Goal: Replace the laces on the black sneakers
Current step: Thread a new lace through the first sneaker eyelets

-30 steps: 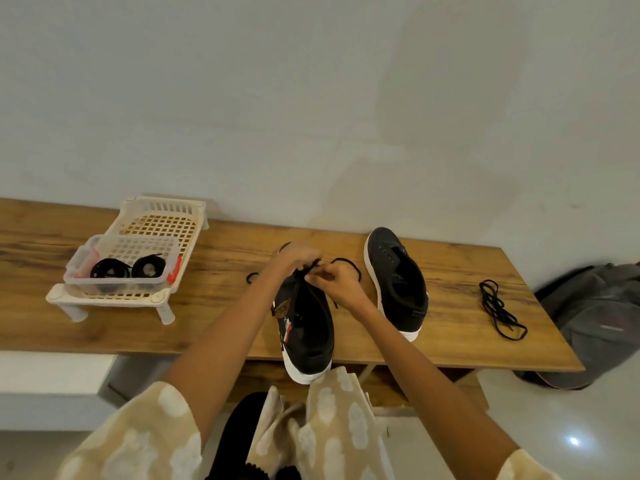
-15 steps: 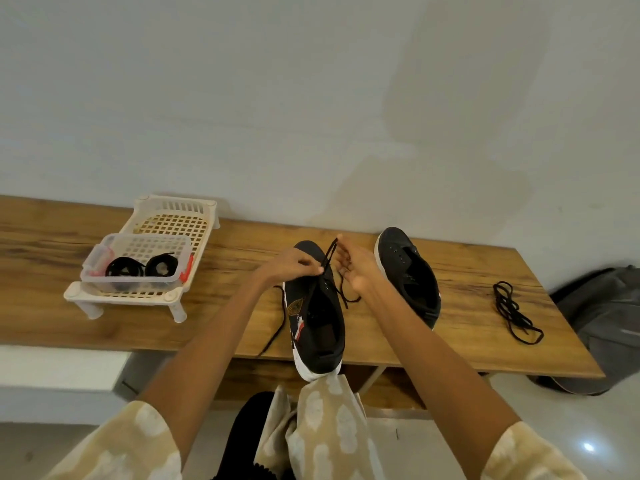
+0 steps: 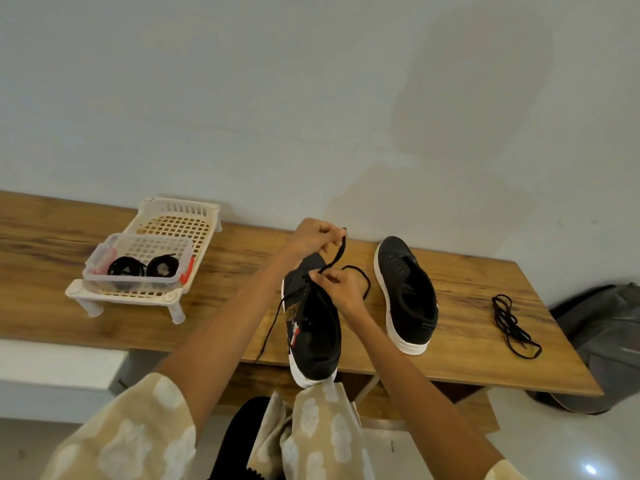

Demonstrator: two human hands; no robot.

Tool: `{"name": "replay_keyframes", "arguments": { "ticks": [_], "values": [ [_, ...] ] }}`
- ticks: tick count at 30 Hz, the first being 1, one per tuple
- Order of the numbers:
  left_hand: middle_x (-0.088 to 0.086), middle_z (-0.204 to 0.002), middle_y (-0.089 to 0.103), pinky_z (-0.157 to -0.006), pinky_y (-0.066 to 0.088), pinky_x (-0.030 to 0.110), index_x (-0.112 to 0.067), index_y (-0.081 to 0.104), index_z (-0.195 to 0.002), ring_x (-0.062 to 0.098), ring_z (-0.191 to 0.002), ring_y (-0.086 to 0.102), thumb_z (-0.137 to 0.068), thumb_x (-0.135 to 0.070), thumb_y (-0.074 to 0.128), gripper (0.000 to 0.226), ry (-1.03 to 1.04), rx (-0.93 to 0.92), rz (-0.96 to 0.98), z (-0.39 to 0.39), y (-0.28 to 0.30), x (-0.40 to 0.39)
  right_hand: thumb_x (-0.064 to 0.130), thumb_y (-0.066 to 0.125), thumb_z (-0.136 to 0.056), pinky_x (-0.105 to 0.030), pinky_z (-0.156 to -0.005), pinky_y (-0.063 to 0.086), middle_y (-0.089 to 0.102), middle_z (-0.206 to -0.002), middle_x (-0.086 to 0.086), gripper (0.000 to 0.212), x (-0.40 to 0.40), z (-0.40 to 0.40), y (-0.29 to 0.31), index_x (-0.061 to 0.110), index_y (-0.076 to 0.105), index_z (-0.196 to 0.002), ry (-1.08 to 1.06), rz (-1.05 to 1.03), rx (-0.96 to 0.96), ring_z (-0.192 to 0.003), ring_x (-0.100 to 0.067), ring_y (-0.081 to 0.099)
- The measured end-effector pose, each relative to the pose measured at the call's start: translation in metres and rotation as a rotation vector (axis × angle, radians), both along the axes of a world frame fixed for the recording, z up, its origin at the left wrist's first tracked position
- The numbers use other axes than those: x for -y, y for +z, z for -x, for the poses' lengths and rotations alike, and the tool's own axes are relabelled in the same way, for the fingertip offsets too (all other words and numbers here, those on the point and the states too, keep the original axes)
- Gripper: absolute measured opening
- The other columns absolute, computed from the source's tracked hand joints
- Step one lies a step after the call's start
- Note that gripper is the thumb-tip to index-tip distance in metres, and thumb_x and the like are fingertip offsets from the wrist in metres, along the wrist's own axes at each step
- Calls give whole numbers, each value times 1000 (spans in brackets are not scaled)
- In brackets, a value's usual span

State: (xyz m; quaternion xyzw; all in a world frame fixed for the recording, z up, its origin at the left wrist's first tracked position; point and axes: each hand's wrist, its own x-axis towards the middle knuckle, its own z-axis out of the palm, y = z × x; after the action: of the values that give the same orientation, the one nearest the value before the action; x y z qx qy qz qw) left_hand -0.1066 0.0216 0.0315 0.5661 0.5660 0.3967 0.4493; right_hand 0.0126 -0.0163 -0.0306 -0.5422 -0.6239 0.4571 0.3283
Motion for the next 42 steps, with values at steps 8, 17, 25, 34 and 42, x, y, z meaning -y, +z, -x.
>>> {"name": "replay_keyframes", "arguments": {
  "ticks": [8, 17, 25, 34, 42],
  "values": [
    [6, -106, 66, -80, 44, 21, -6, 65, -109, 15, -97, 60, -101, -44, 26, 55, -162, -224, 148, 30, -41, 23, 30, 64, -89, -11, -60, 42, 55, -69, -2, 28, -29, -13, 52, 3, 67, -85, -211, -17, -234, -63, -8, 50],
    [-3, -96, 62, -84, 45, 25, -12, 66, -97, 11, -92, 57, -90, -17, 61, 10, -204, -306, 80, 30, -34, 19, 43, 56, -92, -31, -85, 50, 62, -86, -1, 36, -37, -14, 46, 9, 64, -96, -205, 156, -318, -86, -18, 60],
    [3, -102, 59, -69, 50, 28, -16, 52, -102, 14, -80, 61, -98, -21, 50, 7, -130, 13, 300, 24, -32, 14, 38, 59, -90, -30, -60, 38, 56, -61, 9, 23, -6, -7, -3, 31, 62, -69, 177, -120, 230, -59, -3, 51],
    [7, -117, 59, -87, 49, 28, -8, 58, -115, 17, -106, 55, -94, -13, 55, 22, -79, -261, 146, 18, -47, 22, 25, 53, -96, -32, -72, 56, 67, -73, -2, 23, -21, -9, 5, 18, 60, -76, -280, -7, -129, -72, -17, 68],
    [8, -112, 69, -84, 46, 25, -5, 71, -105, 19, -103, 62, -89, -13, 63, 20, -40, -582, 83, 9, -50, 17, 22, 55, -95, -36, -84, 56, 67, -72, -1, 23, -32, -35, -6, 11, 66, -79, -316, 60, 37, -77, -17, 67]
  ]
}}
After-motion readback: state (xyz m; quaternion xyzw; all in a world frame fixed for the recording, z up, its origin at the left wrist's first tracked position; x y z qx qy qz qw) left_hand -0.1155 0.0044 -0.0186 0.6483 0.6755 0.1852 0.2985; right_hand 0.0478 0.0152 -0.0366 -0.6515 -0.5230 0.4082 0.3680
